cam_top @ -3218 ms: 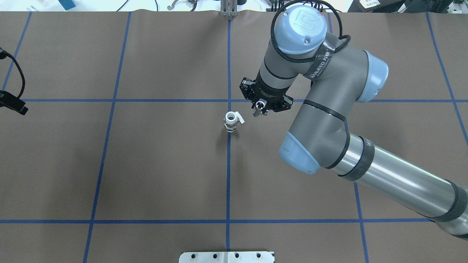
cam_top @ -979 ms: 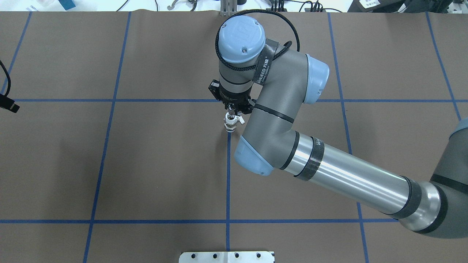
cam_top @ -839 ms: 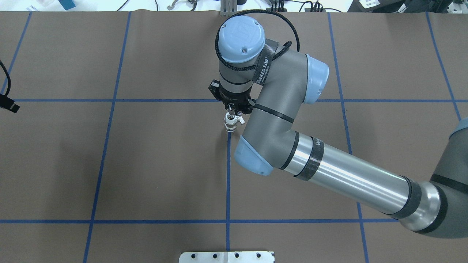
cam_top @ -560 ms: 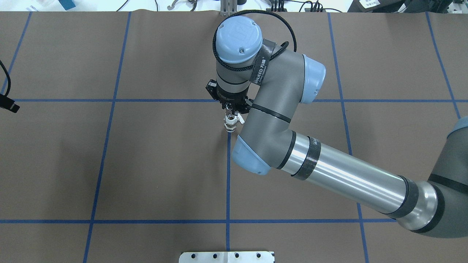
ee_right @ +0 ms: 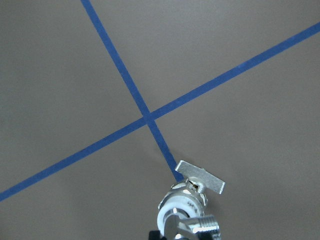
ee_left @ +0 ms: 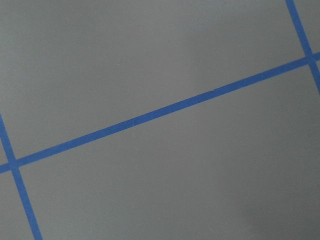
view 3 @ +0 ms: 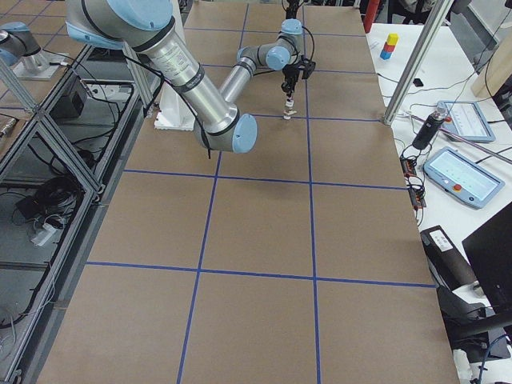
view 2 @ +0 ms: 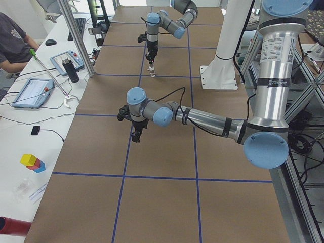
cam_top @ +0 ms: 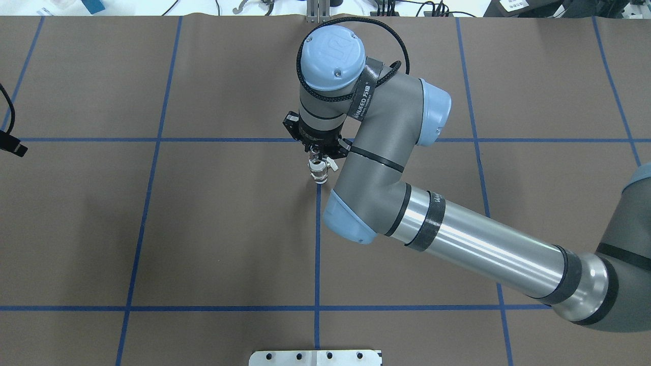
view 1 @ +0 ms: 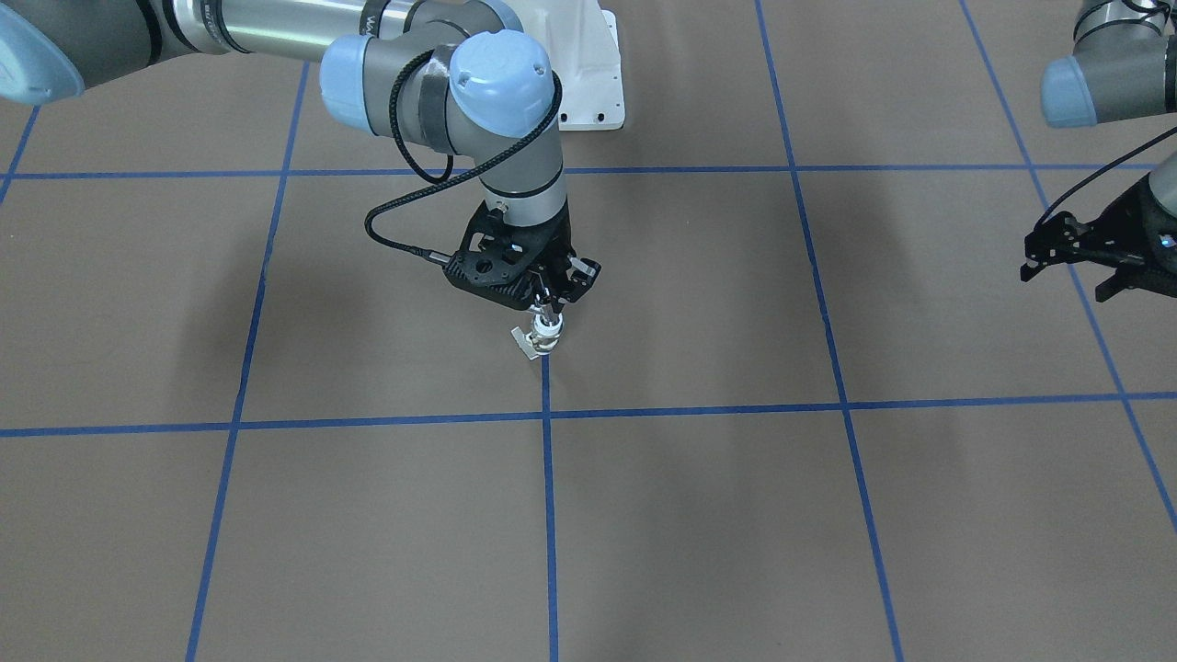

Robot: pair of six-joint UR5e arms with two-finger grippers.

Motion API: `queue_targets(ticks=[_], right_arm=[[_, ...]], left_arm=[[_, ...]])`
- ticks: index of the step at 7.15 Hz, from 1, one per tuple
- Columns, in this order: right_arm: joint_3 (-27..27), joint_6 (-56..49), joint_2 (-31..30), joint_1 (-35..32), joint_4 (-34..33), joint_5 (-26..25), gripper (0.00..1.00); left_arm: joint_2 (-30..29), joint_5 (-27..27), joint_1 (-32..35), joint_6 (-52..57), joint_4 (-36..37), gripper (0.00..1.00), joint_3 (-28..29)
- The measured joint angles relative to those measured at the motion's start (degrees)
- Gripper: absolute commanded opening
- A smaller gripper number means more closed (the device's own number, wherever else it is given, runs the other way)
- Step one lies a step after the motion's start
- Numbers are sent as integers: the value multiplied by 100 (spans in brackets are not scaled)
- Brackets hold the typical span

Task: Assemble PPR valve and pipe with both arms
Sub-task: 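Lower the fitting into the valve top and press it in with the right gripper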

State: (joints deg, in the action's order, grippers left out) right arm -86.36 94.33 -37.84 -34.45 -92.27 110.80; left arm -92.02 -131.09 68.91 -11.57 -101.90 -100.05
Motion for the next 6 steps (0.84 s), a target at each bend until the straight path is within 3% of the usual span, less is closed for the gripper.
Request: queue_targets(ticks=[6], right_arm=[[-211,-3,-207,-9,-65,18,0]], left_arm=[[-3,-4,0,-3,33,100,-71]])
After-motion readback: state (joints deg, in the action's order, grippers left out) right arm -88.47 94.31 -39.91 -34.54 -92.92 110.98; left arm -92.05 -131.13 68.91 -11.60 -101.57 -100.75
